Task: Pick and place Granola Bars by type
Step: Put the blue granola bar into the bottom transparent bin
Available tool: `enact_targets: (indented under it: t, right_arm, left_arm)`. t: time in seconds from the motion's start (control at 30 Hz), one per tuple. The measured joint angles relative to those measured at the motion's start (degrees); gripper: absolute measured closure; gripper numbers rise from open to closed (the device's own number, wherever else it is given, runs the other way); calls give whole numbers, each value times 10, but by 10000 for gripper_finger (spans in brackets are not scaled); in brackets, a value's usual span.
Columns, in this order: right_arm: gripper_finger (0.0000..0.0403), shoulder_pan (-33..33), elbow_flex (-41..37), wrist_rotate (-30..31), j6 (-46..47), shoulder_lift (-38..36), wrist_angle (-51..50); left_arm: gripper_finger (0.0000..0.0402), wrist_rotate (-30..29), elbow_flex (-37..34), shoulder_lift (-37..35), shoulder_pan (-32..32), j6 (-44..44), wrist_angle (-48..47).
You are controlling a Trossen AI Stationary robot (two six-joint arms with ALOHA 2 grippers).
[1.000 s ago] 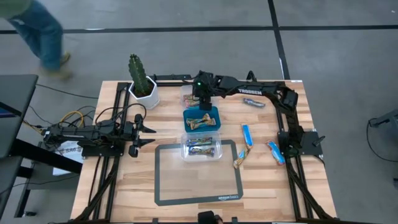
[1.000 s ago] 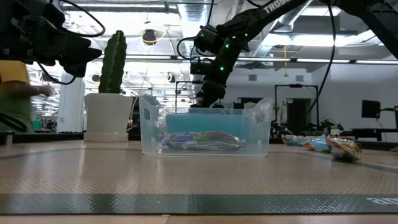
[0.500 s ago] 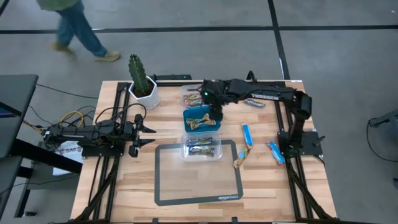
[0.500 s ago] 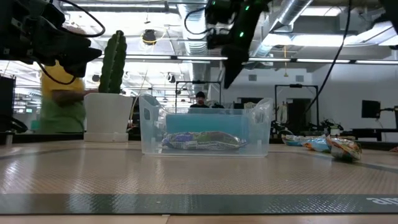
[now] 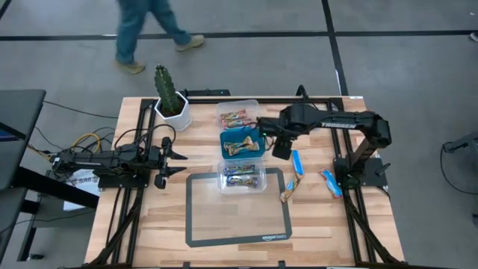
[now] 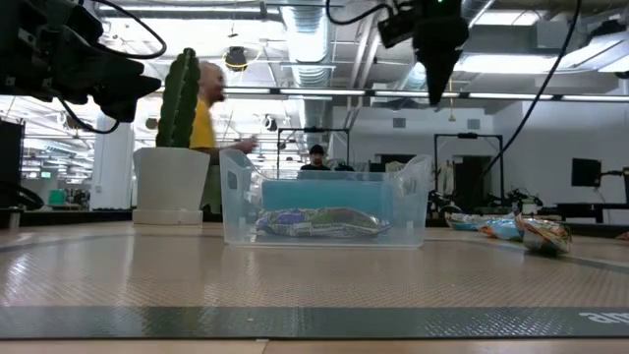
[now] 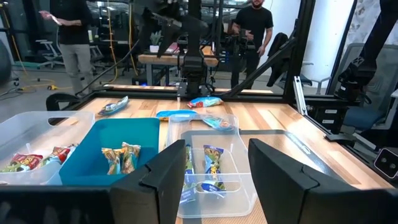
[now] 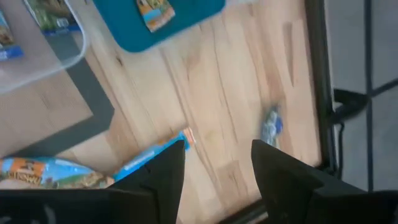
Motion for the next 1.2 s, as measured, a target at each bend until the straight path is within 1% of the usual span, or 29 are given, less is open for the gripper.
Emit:
enact_targets:
  t: [0.23, 0.4, 0.47, 0.6, 0.7, 0.93, 1.07, 1.2]
  right_arm:
    - [225, 21, 0, 28, 44, -21, -34]
    - [227, 3, -1, 31, 45, -21, -45]
    - [227, -10, -14, 42, 46, -21, -40]
    - [225, -48, -69, 65, 46, -26, -14]
    - [226, -83, -121, 77, 46, -30, 35]
    - [225, -158, -250, 78, 40, -32, 157]
    - [225, -191, -315, 77, -2, -32, 224]
    - [223, -209, -357, 78, -68, -29, 270]
  left_arm:
    - [233, 0, 0, 0, 0, 0, 0]
    - [233, 0, 0, 0, 0, 0, 0]
    - [233, 0, 0, 0, 0, 0, 0]
    - [233, 0, 0, 0, 0, 0, 0]
    - [233, 0, 0, 0, 0, 0, 0]
    - [233, 0, 0, 0, 0, 0, 0]
    - [233, 0, 0, 0, 0, 0, 0]
    - [233, 0, 0, 0, 0, 0, 0]
